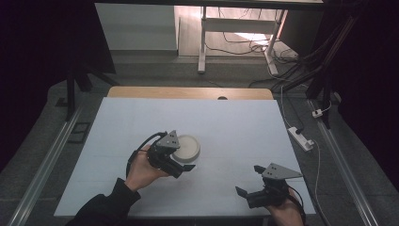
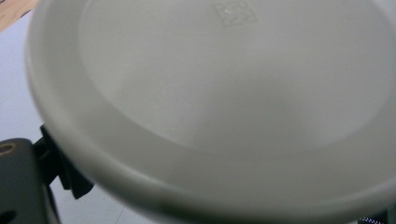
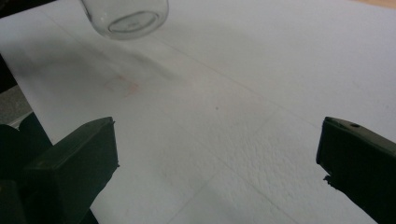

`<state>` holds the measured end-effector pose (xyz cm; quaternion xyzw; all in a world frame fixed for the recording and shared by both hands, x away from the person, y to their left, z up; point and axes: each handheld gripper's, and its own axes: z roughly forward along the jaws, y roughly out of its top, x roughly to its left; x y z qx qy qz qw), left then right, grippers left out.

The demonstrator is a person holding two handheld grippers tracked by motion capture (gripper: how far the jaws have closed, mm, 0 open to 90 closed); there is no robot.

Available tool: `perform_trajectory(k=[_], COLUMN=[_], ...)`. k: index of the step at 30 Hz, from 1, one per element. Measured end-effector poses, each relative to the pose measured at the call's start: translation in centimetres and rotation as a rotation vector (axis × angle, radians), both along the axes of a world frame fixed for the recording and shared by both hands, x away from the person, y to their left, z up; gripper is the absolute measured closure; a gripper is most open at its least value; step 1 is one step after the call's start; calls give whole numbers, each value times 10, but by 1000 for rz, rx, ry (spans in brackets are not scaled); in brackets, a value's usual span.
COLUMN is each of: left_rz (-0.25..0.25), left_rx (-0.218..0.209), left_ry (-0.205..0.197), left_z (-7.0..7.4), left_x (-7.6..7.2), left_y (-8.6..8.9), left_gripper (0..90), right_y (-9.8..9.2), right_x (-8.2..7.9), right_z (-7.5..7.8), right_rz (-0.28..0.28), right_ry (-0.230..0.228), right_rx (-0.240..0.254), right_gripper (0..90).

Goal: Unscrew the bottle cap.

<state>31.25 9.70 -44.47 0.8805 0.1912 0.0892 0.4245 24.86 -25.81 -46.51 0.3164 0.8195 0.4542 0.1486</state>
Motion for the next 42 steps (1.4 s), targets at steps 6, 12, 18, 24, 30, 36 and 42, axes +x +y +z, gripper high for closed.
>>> perform_trajectory(k=[6,12,18,24,30,36,42], left_rz=[-2,-2,-6,-11,-16,-19,-26], left_rx=[6,9,19,20,19,18,15], left_ry=[-2,-6,-10,-10,-5,-5,-5], left_z=[-1,-1,-1,-2,-2,-2,-1], left_x=[0,0,-1,-1,-1,-2,-3], left_y=[0,0,-1,-1,-2,-2,-3], left_gripper=[74,74,74,74,74,74,74], right_y=[12,29,43,55,69,84,100], right_x=[4,7,13,18,24,29,35], right_z=[8,17,22,29,34,41,47], right_rz=[42,81,125,151,161,184,211], right_ry=[-3,-9,-11,-9,-8,-20,-37], right_rx=[15,17,9,17,48,60,42], right_gripper=[0,0,0,0,0,0,0])
